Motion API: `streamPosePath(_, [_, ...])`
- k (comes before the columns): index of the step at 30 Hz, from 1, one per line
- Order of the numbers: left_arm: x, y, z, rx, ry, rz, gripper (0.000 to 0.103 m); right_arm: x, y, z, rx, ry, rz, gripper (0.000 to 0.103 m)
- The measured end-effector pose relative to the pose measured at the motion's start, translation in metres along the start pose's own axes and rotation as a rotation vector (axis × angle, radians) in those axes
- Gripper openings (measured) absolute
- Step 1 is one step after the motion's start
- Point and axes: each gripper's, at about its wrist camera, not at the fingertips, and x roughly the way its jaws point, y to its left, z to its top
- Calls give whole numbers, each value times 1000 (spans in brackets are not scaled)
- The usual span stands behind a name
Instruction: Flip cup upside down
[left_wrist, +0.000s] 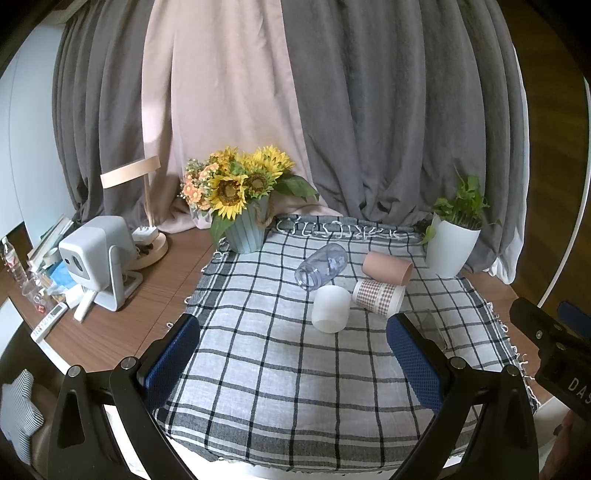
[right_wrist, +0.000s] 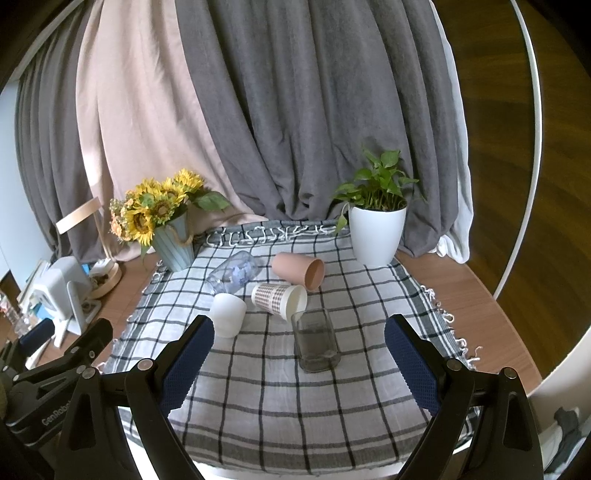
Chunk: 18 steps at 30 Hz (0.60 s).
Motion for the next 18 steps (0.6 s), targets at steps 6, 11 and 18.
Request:
streamPosePath(6, [0,-1,2,-1,-2,0,103,1,0,0,0,1,1,94])
streamPosePath(11, [-1,-1,1,-2,-3,0,103,1,0,0,0,-1,-1,94])
streamPosePath(18, [0,-1,1,-2,-2,-1,103,1,1,0,-1,1,-1,94])
